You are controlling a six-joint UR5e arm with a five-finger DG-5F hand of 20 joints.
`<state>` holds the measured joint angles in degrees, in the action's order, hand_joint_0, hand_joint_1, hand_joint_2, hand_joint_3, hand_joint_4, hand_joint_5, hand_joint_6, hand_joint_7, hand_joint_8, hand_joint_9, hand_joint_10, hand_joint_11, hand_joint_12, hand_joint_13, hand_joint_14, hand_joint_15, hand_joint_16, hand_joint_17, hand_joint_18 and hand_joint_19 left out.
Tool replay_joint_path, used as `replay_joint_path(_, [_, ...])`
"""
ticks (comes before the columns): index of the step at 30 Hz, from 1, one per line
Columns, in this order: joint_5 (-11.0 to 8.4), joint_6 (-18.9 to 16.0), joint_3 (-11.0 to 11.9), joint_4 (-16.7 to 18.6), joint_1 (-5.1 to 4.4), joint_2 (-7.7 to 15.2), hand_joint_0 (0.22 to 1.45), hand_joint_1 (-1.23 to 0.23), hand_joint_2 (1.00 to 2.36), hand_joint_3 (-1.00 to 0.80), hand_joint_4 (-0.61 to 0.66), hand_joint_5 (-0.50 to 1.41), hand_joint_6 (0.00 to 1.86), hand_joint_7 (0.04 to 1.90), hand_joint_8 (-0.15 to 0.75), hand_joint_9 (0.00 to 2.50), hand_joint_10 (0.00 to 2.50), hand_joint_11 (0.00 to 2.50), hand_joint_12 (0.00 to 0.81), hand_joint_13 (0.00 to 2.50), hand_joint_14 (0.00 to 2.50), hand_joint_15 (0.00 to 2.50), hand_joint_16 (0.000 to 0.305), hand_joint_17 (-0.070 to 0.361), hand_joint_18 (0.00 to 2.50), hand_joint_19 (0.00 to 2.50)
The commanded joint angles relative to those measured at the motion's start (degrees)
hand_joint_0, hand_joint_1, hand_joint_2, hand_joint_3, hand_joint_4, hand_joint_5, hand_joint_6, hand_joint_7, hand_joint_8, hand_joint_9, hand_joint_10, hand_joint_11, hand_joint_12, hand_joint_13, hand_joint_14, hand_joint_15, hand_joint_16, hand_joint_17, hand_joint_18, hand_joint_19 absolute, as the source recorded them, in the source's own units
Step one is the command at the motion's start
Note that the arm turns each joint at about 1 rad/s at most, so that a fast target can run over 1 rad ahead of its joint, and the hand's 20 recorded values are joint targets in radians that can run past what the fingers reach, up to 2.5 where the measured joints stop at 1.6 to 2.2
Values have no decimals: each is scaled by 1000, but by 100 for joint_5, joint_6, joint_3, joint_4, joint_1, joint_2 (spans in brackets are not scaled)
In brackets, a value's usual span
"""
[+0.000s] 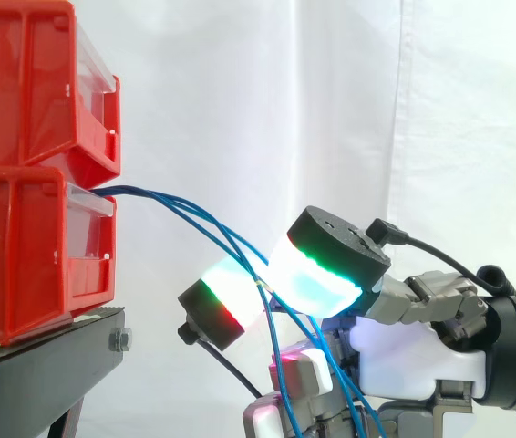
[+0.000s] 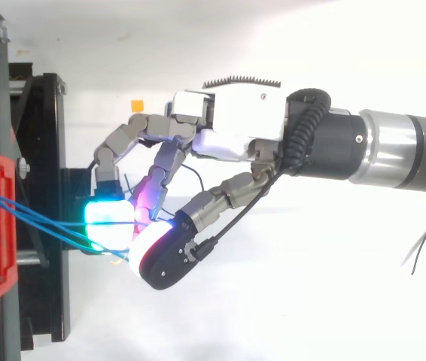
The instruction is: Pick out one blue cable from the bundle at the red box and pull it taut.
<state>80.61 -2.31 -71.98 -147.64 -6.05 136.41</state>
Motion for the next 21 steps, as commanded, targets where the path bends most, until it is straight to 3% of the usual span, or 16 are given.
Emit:
replay_joint_path(1, [8, -15, 0, -28, 7, 0, 569, -847, 1000, -500, -140, -65, 900, 931, 297, 1273, 31, 796, 306, 1013, 20, 509, 41, 93, 975, 618])
replay_joint_path(10, [43, -33, 18, -71, 7, -9, 709, -956, 1000, -500, -215, -69, 909, 1049, 276, 1240, 32, 806, 299, 995, 21, 519, 39, 88, 959, 619])
replay_joint_path(12, [43, -33, 44, -89, 7, 0, 725, -967, 1000, -500, -235, -79, 931, 984, 270, 1218, 32, 797, 297, 978, 20, 517, 40, 90, 958, 601])
replay_joint_path(21, [104, -41, 106, -159, 25, -9, 634, -1004, 1000, -500, -173, -101, 935, 851, 258, 1127, 30, 788, 301, 887, 19, 503, 41, 93, 911, 610])
